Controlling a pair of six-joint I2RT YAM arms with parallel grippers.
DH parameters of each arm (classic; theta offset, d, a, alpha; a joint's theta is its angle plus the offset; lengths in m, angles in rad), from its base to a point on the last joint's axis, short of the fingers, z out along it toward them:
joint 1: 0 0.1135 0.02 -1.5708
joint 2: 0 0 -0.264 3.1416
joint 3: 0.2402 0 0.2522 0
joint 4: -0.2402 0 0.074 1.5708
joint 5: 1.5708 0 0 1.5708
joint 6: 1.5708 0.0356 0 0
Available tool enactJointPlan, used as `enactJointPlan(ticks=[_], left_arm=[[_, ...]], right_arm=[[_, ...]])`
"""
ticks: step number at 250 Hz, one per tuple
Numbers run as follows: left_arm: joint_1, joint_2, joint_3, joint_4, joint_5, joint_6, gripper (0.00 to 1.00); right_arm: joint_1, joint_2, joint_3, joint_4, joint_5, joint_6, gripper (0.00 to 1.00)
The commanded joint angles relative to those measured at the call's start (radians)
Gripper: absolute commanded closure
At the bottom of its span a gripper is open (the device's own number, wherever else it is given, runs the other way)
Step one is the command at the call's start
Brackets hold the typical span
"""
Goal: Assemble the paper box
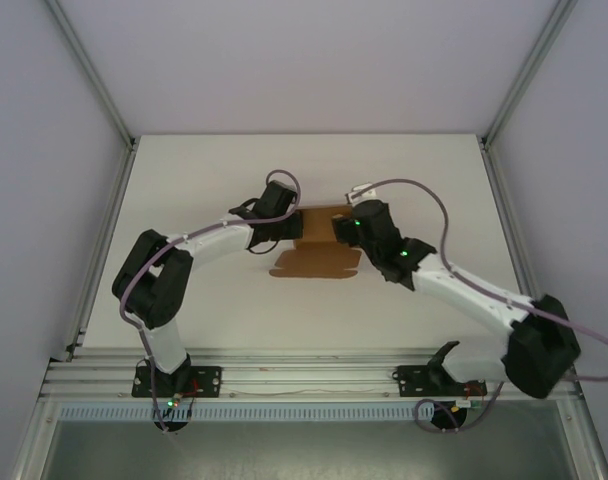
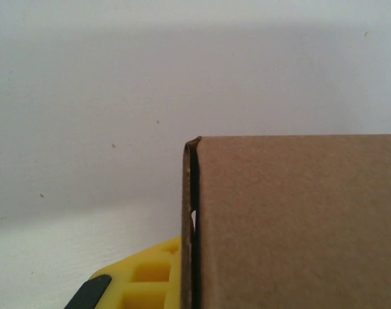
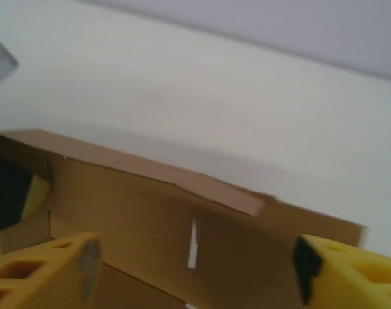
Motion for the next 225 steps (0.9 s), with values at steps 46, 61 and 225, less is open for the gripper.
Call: enactJointPlan(ticks=[46,61,225], left_arm=[[-0.006,-0.095,-0.044,0.055,-0.014,0.097,1.0],[-0.008,-0.1,-0.052,0.062,-0.01,0.104,1.0],[-0.011,-0.087,-0.027,0.027,-0.027,0.078,1.0]], right_arm=[[-0.12,-0.303,-0.06,-0.076,0.201,0.091,0.03],[-0.184,-0.299,-0.04,-0.103,0.125,0.11,0.02],[-0.21,0.057,0.107,-0.212,-0.243,0.047,0.0]])
